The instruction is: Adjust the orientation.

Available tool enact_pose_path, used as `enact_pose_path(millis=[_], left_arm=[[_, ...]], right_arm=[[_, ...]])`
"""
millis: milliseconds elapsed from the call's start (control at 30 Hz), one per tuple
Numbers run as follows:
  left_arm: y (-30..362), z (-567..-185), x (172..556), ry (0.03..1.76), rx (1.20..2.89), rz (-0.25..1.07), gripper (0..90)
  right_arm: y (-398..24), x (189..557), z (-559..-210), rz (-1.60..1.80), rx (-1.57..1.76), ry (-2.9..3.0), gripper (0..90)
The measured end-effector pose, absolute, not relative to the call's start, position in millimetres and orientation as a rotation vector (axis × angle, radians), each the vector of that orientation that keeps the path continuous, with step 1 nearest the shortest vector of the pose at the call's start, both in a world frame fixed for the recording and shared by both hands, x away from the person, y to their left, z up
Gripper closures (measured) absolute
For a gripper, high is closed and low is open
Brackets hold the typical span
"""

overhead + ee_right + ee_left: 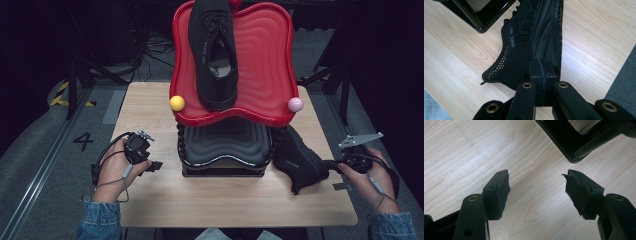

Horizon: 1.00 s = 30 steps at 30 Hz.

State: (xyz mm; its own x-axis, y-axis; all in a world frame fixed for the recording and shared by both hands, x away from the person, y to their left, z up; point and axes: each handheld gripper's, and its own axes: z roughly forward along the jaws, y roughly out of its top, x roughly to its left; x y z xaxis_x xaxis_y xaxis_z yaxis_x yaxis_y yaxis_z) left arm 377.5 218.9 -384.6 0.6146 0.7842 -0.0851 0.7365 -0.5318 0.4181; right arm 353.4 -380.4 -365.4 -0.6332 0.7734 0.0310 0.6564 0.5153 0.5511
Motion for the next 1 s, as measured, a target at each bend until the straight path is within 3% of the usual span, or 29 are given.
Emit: enact_pose_path(millis=[533, 1000], left_arm=[[217.0, -396.8, 379.9, 1.206, 2.482, 0.120, 34.7], [219.7, -400.0, 376.9, 1.198, 2.505, 0.110, 34.0]], right_arm=[[-334.6, 398.9, -366.0, 0.572, 1.128, 2.618, 90.0], [-329.0, 413.2, -366.7, 0.469, 1.139, 2.672, 90.0]])
